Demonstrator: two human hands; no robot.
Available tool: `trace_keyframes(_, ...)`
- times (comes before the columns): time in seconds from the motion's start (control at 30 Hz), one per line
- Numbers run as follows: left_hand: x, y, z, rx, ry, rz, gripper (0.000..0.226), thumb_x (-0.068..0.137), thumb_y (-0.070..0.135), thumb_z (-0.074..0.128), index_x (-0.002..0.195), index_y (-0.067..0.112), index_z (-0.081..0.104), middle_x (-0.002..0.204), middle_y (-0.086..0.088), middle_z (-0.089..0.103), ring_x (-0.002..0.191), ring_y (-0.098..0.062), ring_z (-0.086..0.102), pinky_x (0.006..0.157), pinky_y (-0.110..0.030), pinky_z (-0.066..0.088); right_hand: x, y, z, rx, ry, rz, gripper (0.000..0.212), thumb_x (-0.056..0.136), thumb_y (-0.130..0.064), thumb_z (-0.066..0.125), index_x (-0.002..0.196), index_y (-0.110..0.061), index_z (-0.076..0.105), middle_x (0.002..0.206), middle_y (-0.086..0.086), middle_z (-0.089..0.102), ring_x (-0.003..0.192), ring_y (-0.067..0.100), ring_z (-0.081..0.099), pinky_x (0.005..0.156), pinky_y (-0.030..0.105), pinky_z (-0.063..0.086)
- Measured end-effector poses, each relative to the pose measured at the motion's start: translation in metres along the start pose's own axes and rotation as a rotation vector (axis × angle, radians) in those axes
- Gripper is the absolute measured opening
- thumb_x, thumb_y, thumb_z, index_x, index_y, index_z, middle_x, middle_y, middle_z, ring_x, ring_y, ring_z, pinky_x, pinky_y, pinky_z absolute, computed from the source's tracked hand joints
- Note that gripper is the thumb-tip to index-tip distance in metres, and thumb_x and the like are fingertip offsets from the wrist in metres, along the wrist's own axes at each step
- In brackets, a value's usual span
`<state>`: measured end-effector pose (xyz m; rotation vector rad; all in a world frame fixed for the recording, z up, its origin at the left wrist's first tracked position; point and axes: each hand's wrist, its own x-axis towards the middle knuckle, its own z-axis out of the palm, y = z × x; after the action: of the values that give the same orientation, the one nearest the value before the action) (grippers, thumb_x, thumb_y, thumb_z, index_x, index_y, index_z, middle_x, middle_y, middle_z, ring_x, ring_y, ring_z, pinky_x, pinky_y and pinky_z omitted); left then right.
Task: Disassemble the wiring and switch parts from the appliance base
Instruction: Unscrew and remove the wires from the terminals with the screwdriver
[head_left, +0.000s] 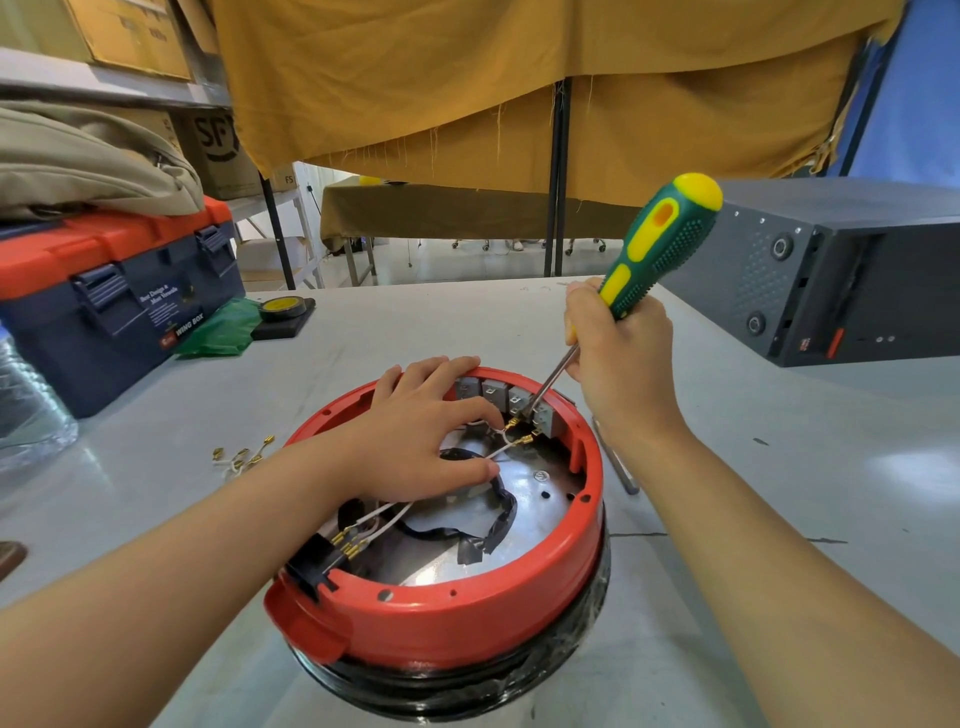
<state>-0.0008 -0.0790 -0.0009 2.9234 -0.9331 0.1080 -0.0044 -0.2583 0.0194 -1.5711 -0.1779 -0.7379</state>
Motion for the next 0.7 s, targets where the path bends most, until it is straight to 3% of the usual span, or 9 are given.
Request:
trace_keyframes(0.2, 0.0001, -0.0011, 0.0005, 0.005, 0.007, 0.004, 0.037, 0.086, 0.06, 0.048, 0.122, 0.052, 0.042, 0.157, 0.011, 0.002, 0.144, -0.018, -0.002, 0.115, -0.054, 0.003, 0.0009, 0.0021, 0.0003, 0.044, 0.021, 0.024, 0.029, 0.076, -0.024, 0.051, 0.05, -0.019, 0.039, 0.038, -0.012, 0.036, 0.04, 0.005, 0.033, 0.049, 0.028, 0.031)
trace_keyframes(0.5, 0.0003, -0.0008, 0.0009, 0.008, 0.003, 0.003, 0.037, 0.086, 0.059, 0.048, 0.122, 0.052, 0.042, 0.157, 0.011, 0.001, 0.144, -0.019, -0.002, 0.115, -0.054, 0.002, -0.0013, 0.0021, 0.0035, 0.017, 0.103, 0.023, 0.035, 0.087, -0.013, 0.053, 0.054, -0.015, 0.041, 0.046, -0.005, 0.037, 0.04, 0.006, 0.036, 0.049, 0.029, 0.036)
trace_keyframes(0.7, 0.0004, 0.0, -0.0001, 0.015, -0.007, -0.004, 0.038, 0.086, 0.06, 0.047, 0.123, 0.052, 0.042, 0.157, 0.011, 0.0, 0.144, -0.019, -0.003, 0.115, -0.054, 0.002, -0.0039, -0.0013, 0.0037, -0.01, 0.064, -0.015, 0.034, 0.084, -0.02, 0.053, 0.053, -0.01, 0.043, 0.045, -0.003, 0.039, 0.042, 0.007, 0.037, 0.048, 0.029, 0.036)
